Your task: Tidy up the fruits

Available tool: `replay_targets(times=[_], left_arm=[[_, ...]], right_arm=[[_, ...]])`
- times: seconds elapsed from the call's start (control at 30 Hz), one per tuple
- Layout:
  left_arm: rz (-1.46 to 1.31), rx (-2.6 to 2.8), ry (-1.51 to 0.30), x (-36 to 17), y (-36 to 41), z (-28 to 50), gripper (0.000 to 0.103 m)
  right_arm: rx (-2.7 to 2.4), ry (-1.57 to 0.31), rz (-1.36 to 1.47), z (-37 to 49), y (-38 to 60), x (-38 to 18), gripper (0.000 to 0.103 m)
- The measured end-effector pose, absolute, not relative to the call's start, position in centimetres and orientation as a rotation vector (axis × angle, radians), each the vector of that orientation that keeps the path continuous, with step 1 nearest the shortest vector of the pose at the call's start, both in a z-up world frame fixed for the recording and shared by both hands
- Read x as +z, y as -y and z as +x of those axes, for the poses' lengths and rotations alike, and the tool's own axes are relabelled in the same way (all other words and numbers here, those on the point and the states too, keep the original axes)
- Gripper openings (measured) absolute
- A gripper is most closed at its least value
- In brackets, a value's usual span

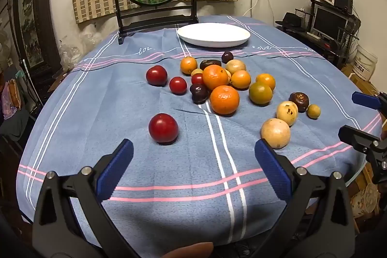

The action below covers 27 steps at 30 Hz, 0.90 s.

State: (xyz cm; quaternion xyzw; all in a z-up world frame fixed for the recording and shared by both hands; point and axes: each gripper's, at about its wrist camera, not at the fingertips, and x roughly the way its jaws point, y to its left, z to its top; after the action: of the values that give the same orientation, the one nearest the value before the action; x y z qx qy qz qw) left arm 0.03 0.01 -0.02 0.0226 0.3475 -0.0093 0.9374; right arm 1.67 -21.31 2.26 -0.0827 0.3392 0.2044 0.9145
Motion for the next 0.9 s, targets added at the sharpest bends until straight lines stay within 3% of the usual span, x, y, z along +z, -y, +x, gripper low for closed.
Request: replay_targets(times=[0.9], left_arm=[[0.034, -0.033, -0.705, 0.12, 0.0, -0.13, 0.101]], right_arm=[[0.388, -0.707, -0.169, 1.96, 21.6, 2.36, 0.102]])
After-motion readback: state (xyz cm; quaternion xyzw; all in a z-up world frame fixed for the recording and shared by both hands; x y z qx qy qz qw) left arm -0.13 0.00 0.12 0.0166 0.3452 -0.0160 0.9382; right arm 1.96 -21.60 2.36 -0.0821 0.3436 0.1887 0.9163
